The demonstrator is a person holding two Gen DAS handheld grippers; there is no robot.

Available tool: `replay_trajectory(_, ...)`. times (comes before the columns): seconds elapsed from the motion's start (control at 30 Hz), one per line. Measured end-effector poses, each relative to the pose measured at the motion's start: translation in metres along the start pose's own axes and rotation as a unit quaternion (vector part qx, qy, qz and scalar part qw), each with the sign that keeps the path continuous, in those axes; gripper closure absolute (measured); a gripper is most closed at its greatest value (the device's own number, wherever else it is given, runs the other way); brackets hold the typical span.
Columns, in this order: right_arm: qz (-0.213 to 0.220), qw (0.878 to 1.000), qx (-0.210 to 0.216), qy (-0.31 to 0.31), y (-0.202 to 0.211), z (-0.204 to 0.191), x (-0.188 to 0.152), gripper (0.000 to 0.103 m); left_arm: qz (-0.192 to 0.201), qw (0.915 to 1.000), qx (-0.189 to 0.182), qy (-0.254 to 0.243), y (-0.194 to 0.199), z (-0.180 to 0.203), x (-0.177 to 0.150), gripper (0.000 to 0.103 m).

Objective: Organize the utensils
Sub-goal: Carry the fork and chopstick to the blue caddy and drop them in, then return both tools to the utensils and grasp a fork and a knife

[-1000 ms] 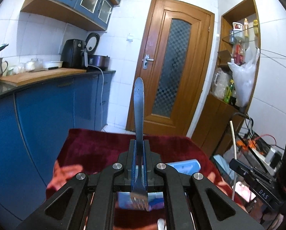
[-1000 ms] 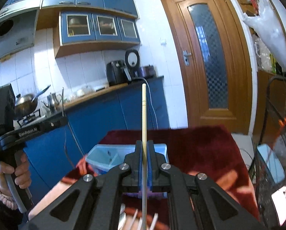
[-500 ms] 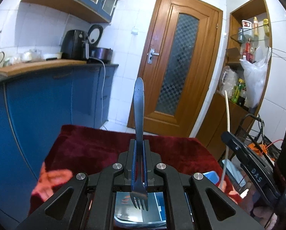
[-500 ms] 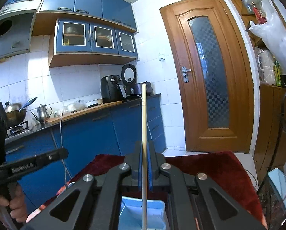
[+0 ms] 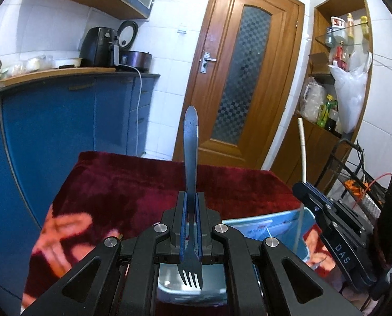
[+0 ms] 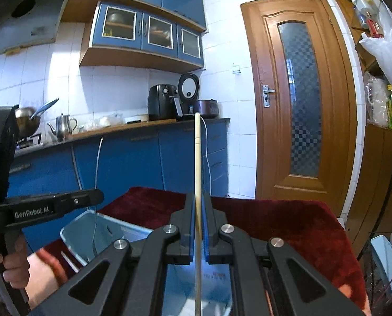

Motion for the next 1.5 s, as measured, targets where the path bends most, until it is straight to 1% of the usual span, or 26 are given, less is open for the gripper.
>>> replay_trajectory(0.23, -0.023, 1.0, -0.007, 0.002, 0.009, 0.003, -0.014, 0.097, -0.007, 1.0, -0.002, -0.006, 0.003, 0.003, -0.013, 0.097)
replay_trajectory(0.37, -0.038, 0.999, -0.003, -0.012, 0.011, 0.004, -0.016, 0.097, -0.015, 0.9998, -0.007, -0.009, 0.006, 0.006, -0.017, 0.096)
replay_trajectory(0.4, -0.039, 0.999, -0.002, -0.014, 0.012, 0.003, -0.016, 0.096, -0.017, 0.9998, -0.006, -0.01, 0.007, 0.006, -0.018, 0.094)
replay_trajectory(0.43, -0.039, 0.999, -0.003, -0.014, 0.014, 0.003, -0.016, 0.092, -0.018, 0.9998, -0.005, -0.01, 0.009, 0.007, -0.019, 0.092)
replay_trajectory(0.47, -0.038, 0.999, -0.004, -0.013, 0.016, 0.002, -0.016, 0.089, -0.019, 0.9997, -0.004, -0.011, 0.01, 0.007, -0.019, 0.087)
replay_trajectory(0.5, -0.036, 0.999, -0.005, -0.013, 0.019, 0.001, -0.015, 0.084, -0.021, 0.9997, -0.003, -0.012, 0.013, 0.008, -0.02, 0.079)
replay_trajectory(0.53, -0.034, 0.999, -0.005, -0.014, 0.021, 0.001, -0.014, 0.08, -0.022, 0.9997, -0.003, -0.013, 0.014, 0.009, -0.02, 0.074)
replay_trajectory(0.57, -0.033, 0.999, -0.004, -0.016, 0.023, -0.001, -0.013, 0.079, -0.022, 0.9996, -0.001, -0.016, 0.017, 0.009, -0.021, 0.066)
replay_trajectory(0.6, -0.032, 0.999, -0.003, -0.018, 0.026, -0.002, -0.012, 0.079, -0.02, 0.9996, 0.001, -0.019, 0.021, 0.01, -0.021, 0.064)
replay_trajectory(0.73, -0.02, 1.0, -0.002, -0.021, 0.039, -0.006, -0.005, 0.075, -0.021, 0.9994, -0.001, -0.026, 0.034, 0.014, -0.023, 0.063)
replay_trajectory(0.87, -0.009, 1.0, -0.003, -0.025, 0.058, -0.01, 0.003, 0.075, -0.018, 0.9993, 0.0, -0.034, 0.052, 0.018, -0.022, 0.062)
replay_trajectory(0.97, -0.01, 1.0, -0.007, -0.027, 0.071, -0.013, 0.006, 0.075, -0.017, 0.9991, -0.001, -0.039, 0.066, 0.02, -0.023, 0.061)
replay_trajectory(1.13, -0.022, 0.999, -0.013, -0.026, 0.09, -0.018, 0.002, 0.075, -0.024, 0.9984, -0.006, -0.05, 0.087, 0.027, -0.027, 0.06)
replay_trajectory(1.33, -0.046, 0.998, -0.02, -0.027, 0.112, -0.02, -0.011, 0.075, -0.037, 0.997, -0.011, -0.067, 0.108, 0.037, -0.038, 0.06)
replay_trajectory(1.5, -0.076, 0.996, -0.027, -0.041, 0.124, -0.018, -0.023, 0.075, -0.052, 0.996, -0.018, -0.07, 0.121, 0.042, -0.049, 0.059)
Point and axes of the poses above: each gripper's, at about its wrist camera, not at the fingertips, and y roughly against the way its jaws point, z to its right, x to its top, the point moved 8 cm from there along -y, roughly the way its jaws point, and after that the axes turned 7 degrees about -y, right-handed, at the moved point
